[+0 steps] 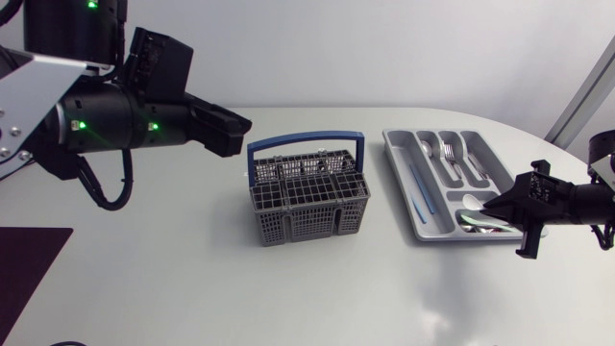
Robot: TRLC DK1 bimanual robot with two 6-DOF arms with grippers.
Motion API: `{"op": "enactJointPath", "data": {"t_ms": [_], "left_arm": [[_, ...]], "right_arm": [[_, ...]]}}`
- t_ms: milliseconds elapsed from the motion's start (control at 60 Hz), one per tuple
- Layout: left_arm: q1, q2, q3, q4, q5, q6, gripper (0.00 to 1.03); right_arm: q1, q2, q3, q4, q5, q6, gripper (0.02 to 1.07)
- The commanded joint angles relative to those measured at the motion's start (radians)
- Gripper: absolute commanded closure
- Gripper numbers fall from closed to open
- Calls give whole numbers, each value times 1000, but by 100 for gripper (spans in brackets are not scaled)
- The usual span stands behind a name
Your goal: Unload the cutlery basket into the drawer organizer.
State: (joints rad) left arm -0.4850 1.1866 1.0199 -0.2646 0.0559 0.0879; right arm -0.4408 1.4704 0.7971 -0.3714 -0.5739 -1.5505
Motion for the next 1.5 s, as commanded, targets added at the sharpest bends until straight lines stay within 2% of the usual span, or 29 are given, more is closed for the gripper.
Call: {"op": "enactJointPath", "data": {"t_ms": [0, 233, 417, 650, 783, 867, 967, 1117, 1233, 1483], "left_arm": [[13, 11, -32, -7, 10, 19, 20], [19, 5, -40, -16, 10, 23, 20], [29, -1, -60, -15, 10, 23, 20], [39, -8, -76, -15, 10, 24, 20], [39, -16, -80, -15, 10, 24, 19], [40, -18, -80, -15, 10, 24, 19], [40, -19, -84, -15, 10, 24, 19], [48, -25, -90, -15, 10, 26, 19], [56, -35, -103, -15, 10, 30, 19], [88, -45, -135, -10, 18, 42, 19]], "right_arm": [[-10, 67, 50, -12, 32, -97, 101], [-6, 162, 108, -12, 138, -163, 101], [16, 209, 60, 81, 240, -206, 101], [40, 240, 11, 203, 284, -204, 101], [43, 243, 4, 215, 286, -204, 100], [42, 248, -4, 235, 286, -203, 91], [40, 249, -22, 275, 286, -200, 88], [36, 223, -38, 298, 281, -175, 64], [34, 177, -50, 299, 278, -148, 40], [82, -19, -98, 229, 223, -57, 37]]}}
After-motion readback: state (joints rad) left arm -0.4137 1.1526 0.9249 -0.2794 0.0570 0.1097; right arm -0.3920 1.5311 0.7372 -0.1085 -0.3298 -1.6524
